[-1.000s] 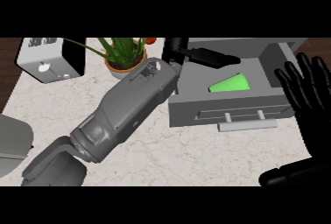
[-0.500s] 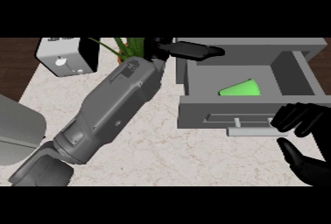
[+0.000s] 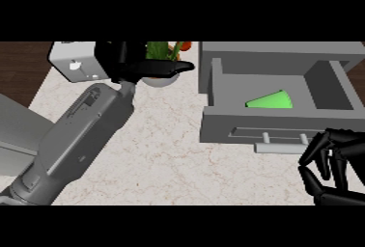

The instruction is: Pick up the cup, place it into the drawer and close the drawer

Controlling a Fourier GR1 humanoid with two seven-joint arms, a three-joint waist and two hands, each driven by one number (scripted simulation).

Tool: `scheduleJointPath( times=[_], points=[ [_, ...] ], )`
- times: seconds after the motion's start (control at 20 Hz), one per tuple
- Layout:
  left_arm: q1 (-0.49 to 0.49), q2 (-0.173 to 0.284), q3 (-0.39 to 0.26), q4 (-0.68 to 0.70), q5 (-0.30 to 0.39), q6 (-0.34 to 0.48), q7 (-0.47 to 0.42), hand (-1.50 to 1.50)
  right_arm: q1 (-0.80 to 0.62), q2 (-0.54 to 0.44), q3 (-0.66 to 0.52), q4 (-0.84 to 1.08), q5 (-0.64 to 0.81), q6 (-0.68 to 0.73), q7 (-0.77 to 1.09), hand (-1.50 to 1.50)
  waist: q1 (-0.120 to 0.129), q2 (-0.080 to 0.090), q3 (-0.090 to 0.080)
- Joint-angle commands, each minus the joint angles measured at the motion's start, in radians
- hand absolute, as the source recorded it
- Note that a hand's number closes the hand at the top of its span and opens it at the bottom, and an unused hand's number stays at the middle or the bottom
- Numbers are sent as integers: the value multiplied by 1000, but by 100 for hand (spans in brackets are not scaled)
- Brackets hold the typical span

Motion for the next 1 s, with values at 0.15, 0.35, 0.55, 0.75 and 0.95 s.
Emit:
scheduleJointPath(
  times=[0.15, 0.35, 0.55, 0.75, 0.95],
  points=[
    [257, 172, 54, -298, 15, -21, 79, -150, 4, 24, 48, 110, 163, -19, -54, 150, -4, 6, 1],
    [430, 203, 53, -437, 21, -60, 64, -150, -61, 24, 142, 118, 323, -48, -43, 150, 5, 6, 0],
    [485, 227, 77, -416, 33, -133, 29, -150, -82, -87, 198, 193, 541, -27, -185, 150, 10, 11, 0],
    [578, 262, 118, -435, 30, -201, -10, -150, -54, -81, 279, 305, 719, -121, -292, 150, -9, 13, 1],
    [629, 303, 174, -444, 47, -268, 4, -150, -223, -16, 294, 573, 809, -211, -326, 150, -2, 17, 1]
  ],
)
